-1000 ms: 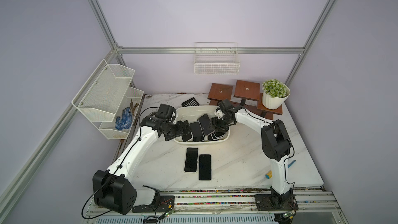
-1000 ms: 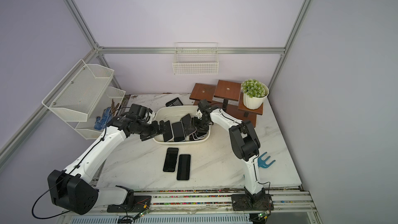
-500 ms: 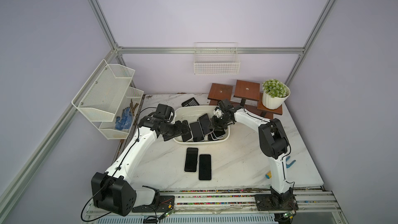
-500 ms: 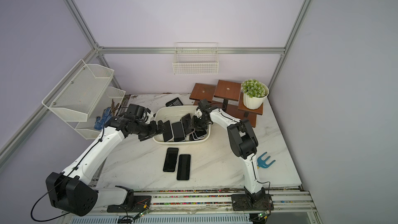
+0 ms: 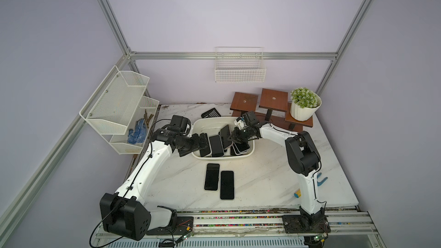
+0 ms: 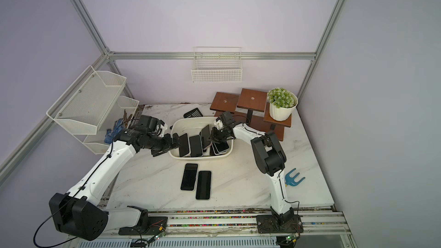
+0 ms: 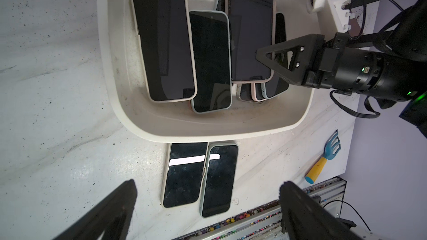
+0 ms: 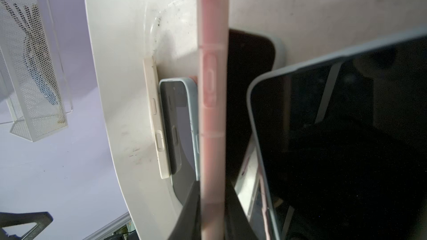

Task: Take the phone out of the storage box
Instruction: Pick up the phone from the storage box.

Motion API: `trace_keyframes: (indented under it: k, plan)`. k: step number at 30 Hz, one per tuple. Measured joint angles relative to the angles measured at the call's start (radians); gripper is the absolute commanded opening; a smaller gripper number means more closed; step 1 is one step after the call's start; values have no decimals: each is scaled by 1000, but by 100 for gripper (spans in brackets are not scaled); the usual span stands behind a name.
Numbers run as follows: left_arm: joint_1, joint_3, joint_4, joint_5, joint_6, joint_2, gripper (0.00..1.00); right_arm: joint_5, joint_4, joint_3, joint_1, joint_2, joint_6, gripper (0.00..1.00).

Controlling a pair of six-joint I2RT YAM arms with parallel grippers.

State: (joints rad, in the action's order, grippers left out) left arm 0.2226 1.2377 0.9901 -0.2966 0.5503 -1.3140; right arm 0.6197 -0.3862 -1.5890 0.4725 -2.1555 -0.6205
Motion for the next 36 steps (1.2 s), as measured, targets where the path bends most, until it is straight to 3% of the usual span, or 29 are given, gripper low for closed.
trace_keyframes:
  k: [10, 19, 29, 36]
  plan:
    - [-6, -3, -22, -55, -9, 0, 100, -79, -39, 40, -5, 74, 9, 0]
    - [-10, -78, -163, -188, 60, 3, 100, -104, -53, 137, -33, 330, 14, 0]
    - [-13, -201, -492, -426, 249, 32, 100, 46, 72, 354, -47, 632, -54, 0]
    - [-12, -236, -646, -523, 333, 35, 100, 126, 108, 523, -46, 818, -124, 0]
